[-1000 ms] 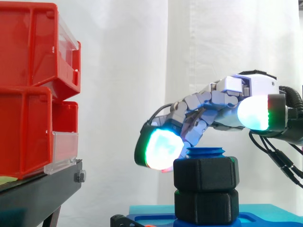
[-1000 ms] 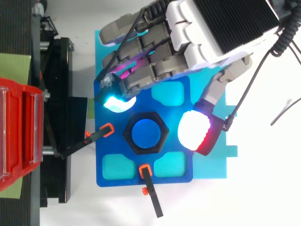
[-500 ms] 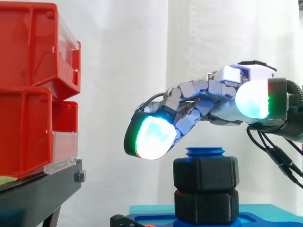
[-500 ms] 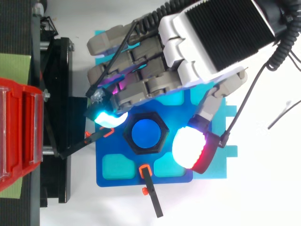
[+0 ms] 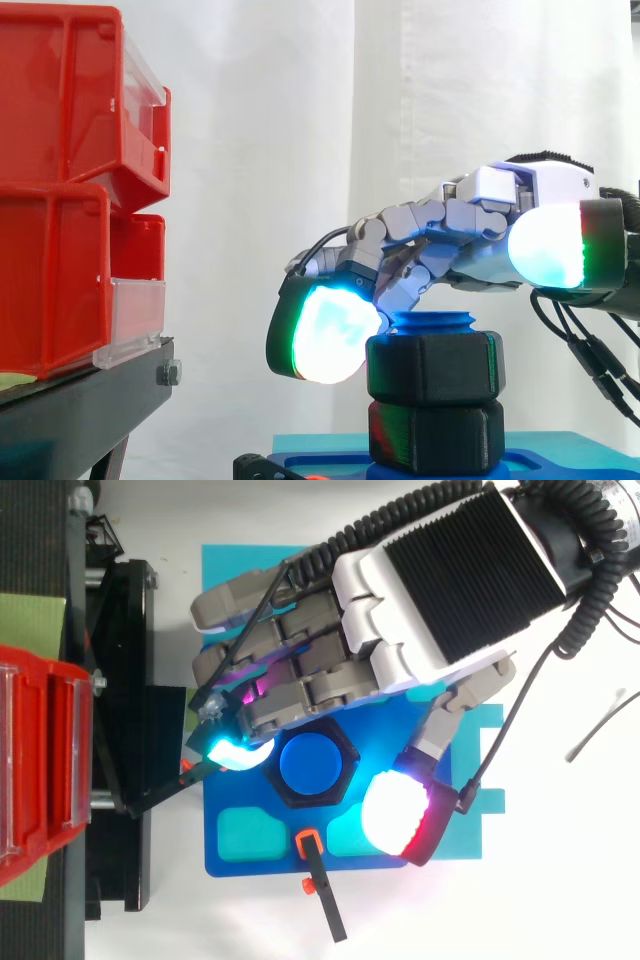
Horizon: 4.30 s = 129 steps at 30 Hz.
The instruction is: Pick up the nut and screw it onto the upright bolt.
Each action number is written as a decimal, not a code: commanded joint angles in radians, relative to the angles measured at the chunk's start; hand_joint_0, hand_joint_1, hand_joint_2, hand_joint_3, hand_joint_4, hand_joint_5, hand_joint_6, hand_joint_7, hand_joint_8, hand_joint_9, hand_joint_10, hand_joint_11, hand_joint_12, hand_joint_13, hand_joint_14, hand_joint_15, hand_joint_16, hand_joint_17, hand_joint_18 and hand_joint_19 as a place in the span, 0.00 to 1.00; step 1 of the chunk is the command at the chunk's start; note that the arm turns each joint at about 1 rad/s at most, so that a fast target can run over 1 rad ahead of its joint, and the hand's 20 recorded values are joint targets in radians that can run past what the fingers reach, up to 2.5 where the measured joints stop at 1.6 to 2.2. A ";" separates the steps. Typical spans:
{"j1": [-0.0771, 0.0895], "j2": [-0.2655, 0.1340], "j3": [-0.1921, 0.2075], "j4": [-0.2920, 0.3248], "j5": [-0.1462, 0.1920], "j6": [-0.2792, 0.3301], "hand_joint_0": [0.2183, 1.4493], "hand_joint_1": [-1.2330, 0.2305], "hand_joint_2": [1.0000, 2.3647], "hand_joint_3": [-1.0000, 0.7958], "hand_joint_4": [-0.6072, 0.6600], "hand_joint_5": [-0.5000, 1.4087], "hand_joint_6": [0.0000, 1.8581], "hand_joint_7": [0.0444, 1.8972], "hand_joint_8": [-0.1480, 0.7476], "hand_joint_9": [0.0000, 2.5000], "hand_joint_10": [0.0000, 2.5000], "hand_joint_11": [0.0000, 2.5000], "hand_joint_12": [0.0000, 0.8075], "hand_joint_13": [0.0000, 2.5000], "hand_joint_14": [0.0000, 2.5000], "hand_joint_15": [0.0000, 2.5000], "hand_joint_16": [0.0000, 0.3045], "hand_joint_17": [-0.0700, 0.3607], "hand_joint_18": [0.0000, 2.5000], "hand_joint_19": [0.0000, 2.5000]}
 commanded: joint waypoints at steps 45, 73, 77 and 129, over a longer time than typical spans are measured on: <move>-0.032 0.000 -0.011 -0.003 -0.012 -0.002 0.23 0.70 0.00 0.28 0.58 0.29 0.31 0.71 0.43 0.50 0.00 0.00 0.21 0.34 0.00 0.00 0.07 0.28 0.23 0.06; -0.024 0.000 -0.002 0.009 -0.018 0.000 0.19 0.77 0.00 0.28 0.60 0.18 0.27 0.30 0.39 0.26 0.00 0.00 0.34 0.16 0.00 0.00 0.12 0.35 0.02 0.00; -0.020 0.000 -0.003 0.009 -0.015 -0.002 0.19 0.77 0.00 0.28 0.62 0.20 0.27 0.34 0.39 0.26 0.00 0.00 0.34 0.16 0.00 0.00 0.12 0.35 0.02 0.00; -0.023 0.000 -0.029 0.015 -0.009 -0.002 0.22 0.71 0.00 0.28 0.64 0.27 0.27 0.69 0.43 0.38 0.00 0.00 0.28 0.26 0.00 0.00 0.10 0.32 0.14 0.02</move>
